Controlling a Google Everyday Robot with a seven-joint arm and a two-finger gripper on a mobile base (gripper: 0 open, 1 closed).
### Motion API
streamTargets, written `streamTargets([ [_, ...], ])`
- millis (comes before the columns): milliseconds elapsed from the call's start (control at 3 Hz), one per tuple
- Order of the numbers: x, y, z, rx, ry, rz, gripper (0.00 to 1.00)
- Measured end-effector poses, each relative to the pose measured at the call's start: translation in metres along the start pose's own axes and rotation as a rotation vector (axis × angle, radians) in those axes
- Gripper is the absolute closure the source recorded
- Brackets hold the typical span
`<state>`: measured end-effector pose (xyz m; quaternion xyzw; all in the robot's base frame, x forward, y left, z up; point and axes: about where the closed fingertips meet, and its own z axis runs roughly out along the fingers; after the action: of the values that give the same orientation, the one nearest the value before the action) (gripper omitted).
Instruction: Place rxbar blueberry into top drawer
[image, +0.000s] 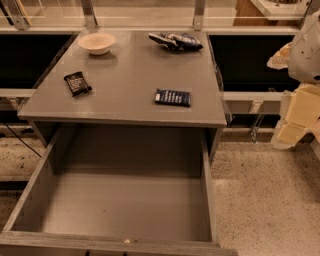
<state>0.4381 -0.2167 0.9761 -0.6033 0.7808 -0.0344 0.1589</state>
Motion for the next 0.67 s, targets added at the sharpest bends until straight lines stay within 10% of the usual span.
streamTargets([
  [333,0.000,0.000,0.000,0.000,0.000,0.000,0.00],
  [667,-0.051,-0.029,0.020,-0.022,-0.027,-0.062,0.00],
])
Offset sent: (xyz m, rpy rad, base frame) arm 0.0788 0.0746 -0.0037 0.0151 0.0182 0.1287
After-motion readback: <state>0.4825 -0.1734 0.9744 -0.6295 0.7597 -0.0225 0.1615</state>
